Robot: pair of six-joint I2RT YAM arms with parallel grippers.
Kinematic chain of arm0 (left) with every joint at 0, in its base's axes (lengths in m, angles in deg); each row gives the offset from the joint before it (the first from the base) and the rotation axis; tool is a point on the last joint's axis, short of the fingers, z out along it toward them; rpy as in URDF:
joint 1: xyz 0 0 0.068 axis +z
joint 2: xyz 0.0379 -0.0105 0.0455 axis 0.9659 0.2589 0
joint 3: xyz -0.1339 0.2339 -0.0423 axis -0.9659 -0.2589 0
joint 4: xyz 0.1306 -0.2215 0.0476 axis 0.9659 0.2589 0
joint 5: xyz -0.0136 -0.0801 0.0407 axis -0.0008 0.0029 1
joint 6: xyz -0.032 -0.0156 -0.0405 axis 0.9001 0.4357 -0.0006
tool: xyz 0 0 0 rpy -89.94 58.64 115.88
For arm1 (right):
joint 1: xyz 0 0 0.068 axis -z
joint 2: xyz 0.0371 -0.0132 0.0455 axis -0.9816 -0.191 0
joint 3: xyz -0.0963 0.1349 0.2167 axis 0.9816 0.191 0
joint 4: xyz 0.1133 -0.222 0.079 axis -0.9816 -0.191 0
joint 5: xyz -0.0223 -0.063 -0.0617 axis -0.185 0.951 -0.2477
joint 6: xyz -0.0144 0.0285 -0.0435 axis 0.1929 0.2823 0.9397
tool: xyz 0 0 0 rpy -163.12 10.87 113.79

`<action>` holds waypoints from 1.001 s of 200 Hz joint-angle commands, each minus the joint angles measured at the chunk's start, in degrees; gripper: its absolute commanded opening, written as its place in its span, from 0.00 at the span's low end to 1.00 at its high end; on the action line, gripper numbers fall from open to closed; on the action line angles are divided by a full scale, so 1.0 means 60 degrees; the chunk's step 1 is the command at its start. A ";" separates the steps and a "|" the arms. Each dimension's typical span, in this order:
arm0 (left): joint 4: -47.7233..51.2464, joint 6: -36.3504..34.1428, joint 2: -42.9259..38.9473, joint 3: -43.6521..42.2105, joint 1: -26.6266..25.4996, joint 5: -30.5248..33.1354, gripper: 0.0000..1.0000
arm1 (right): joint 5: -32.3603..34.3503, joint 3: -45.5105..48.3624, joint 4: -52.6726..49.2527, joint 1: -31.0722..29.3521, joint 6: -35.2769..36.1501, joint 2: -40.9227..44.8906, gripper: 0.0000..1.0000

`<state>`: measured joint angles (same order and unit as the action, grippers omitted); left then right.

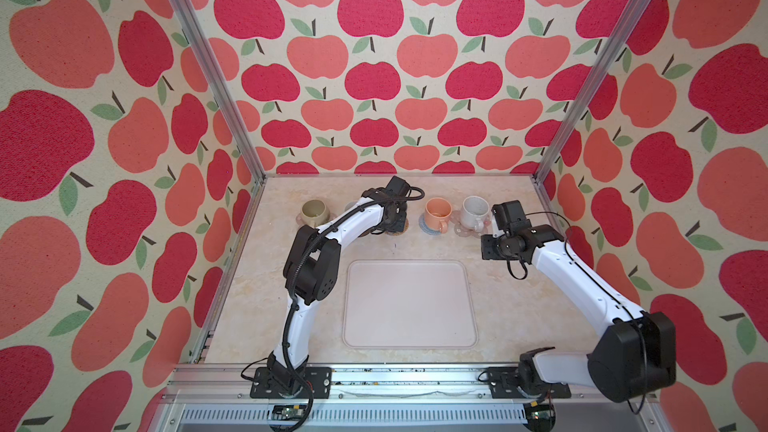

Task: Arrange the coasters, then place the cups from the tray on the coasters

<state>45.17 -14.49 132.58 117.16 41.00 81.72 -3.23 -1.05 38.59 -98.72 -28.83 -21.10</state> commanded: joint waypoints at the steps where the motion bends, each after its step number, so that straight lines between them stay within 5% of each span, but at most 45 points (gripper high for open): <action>1: -0.0484 0.0039 0.0056 0.0537 -0.0006 0.0351 0.00 | -0.0182 -0.0312 -0.0039 0.0050 0.0106 -0.0097 0.54; 44: -0.0545 0.0130 0.0069 0.0516 0.0004 0.0327 0.00 | -0.0457 -0.0722 -0.0247 0.0050 0.0108 -0.0390 0.54; 93: -0.0487 0.0266 -0.0065 0.0157 0.0017 0.0155 0.33 | -0.0702 -0.0723 -0.0224 0.0053 -0.0106 -0.0434 0.54; 154: -0.0297 0.0139 -0.0716 0.0054 0.0020 0.0545 0.40 | -0.0784 -0.0113 0.0741 0.0051 0.0369 -0.0106 0.54; 200: -0.0793 -0.0425 -0.2743 -0.1406 0.0106 0.1519 0.52 | -0.0031 0.0776 0.2321 0.0116 0.1177 0.0633 0.59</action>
<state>42.85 -14.62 124.84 113.79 41.00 85.52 -6.31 1.31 45.93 -98.67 -25.87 -20.16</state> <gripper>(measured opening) 0.496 0.573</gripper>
